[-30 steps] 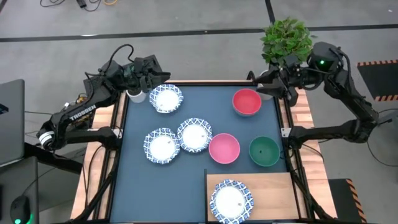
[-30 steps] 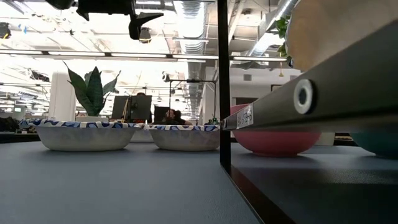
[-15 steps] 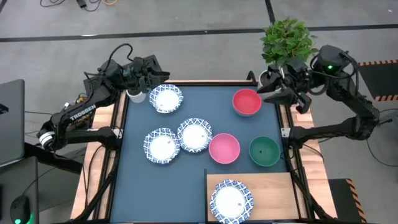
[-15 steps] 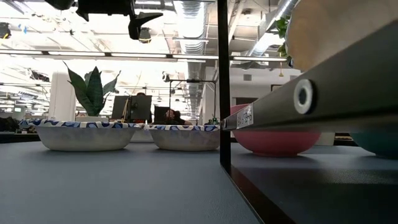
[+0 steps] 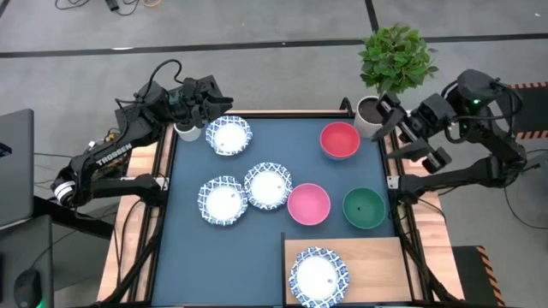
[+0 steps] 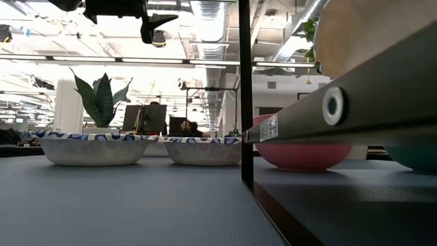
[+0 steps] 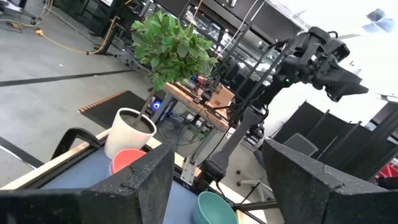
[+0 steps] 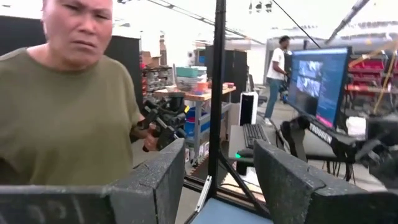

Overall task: Place and stack bowls onto a shelf
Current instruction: Stack the white patterned bowl on the white patterned bowl on the shelf

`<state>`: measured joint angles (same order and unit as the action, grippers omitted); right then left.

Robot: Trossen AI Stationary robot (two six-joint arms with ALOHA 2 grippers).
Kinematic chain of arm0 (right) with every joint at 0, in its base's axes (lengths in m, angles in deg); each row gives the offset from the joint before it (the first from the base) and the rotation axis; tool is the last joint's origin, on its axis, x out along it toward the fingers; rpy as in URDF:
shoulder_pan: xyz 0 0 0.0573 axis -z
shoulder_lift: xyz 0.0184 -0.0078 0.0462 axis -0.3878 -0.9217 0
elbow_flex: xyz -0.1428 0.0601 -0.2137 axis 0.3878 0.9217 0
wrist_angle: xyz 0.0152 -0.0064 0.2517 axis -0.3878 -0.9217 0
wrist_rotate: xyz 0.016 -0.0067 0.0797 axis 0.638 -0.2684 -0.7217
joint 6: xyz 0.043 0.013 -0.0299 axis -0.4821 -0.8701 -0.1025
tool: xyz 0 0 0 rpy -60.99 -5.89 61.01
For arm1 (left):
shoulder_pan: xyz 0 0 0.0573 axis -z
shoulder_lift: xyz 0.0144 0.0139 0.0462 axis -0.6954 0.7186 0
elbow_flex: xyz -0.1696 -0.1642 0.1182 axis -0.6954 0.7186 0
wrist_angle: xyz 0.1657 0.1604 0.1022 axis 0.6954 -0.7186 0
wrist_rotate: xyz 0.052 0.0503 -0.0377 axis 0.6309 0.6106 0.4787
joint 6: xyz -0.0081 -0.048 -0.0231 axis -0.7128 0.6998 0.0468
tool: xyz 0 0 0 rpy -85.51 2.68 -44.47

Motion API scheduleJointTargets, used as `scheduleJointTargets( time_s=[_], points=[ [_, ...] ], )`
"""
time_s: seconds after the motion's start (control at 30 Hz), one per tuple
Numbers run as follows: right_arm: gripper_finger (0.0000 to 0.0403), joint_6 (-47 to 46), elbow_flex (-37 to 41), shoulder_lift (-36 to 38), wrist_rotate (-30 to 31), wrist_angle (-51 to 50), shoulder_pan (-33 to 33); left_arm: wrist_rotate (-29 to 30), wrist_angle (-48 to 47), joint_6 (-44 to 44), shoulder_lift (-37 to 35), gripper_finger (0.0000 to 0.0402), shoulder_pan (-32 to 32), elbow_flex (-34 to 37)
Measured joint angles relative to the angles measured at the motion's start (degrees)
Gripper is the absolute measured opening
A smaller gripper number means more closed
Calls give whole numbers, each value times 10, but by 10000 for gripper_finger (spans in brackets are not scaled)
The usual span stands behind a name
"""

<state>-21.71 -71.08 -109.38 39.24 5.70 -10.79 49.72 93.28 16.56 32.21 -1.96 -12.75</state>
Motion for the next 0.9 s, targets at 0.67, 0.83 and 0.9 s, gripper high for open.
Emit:
scheduleJointTargets(
  time_s=[0.67,0.83,0.9],
  points=[
    [214,58,0,10,2,4,-50,1,-13,-27,0,228,0,0],
    [214,58,0,10,1,22,-49,1,-19,-30,1,228,0,0],
    [214,58,0,10,1,32,-49,1,-19,-30,1,228,0,0]
  ],
)
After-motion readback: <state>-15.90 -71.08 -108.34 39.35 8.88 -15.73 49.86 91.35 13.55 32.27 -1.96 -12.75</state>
